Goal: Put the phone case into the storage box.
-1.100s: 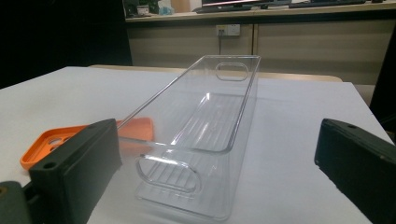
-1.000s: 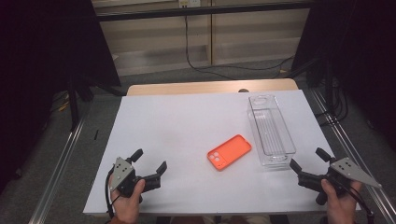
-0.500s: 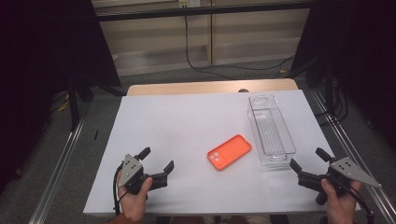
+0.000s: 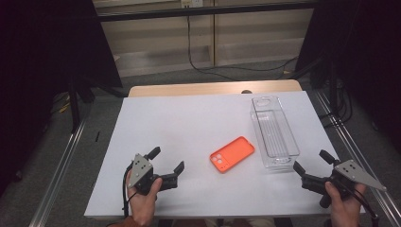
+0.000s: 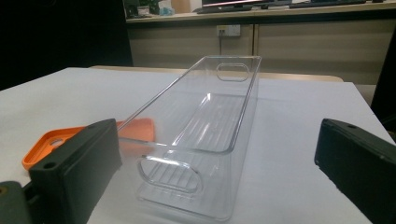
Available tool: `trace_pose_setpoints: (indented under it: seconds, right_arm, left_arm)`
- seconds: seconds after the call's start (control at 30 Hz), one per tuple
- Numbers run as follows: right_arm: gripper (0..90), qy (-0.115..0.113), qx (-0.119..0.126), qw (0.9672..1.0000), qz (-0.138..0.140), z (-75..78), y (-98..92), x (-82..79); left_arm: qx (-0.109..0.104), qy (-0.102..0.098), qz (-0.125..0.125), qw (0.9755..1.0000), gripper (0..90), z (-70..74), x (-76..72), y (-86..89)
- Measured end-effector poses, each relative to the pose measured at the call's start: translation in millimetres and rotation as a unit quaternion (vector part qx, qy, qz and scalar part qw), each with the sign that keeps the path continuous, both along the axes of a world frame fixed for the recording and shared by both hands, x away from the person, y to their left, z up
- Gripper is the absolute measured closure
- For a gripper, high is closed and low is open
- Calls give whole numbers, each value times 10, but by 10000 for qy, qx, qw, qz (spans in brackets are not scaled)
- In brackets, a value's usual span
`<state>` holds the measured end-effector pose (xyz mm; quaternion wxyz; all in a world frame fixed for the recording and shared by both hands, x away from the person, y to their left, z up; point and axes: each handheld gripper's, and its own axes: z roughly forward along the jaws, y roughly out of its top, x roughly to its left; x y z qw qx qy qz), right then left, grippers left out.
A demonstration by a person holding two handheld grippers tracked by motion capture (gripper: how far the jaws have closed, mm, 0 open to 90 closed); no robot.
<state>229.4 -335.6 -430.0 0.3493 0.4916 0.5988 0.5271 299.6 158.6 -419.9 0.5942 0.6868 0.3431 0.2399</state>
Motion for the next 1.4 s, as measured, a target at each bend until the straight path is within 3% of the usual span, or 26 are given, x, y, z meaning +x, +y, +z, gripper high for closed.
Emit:
trace_pose_setpoints:
  seconds: [0.1,0.27,0.53,0.77,0.83,0.87,0.97,1.3,1.4]
  right_arm:
    - [0,4,0,10000,16,-5,-4,8]
    - [0,1,14,10000,29,-6,-5,7]
    - [0,21,24,10000,40,-8,-6,9]
    - [0,22,32,10000,41,-9,-7,3]
    - [0,28,32,10000,45,-8,-10,0]
    - [0,34,33,10000,46,-8,-9,1]
    - [0,49,34,10000,64,-7,1,3]
    - [0,22,-4,9999,104,-3,15,5]
    - [0,22,4,9999,116,-2,16,3]
  left_arm:
    - [24,-25,70,10000,25,15,47,-102]
    - [3,28,-22,10000,25,22,103,-224]
    - [-174,102,-31,9998,25,55,171,-360]
    - [-8,258,-258,9993,16,86,271,-634]
    - [13,223,-222,9995,15,85,275,-668]
    - [16,202,-329,9993,15,75,286,-722]
    - [29,162,-491,9987,14,37,293,-778]
    - [44,191,-613,9979,40,7,289,-839]
    - [113,169,-765,9969,87,0,291,-862]
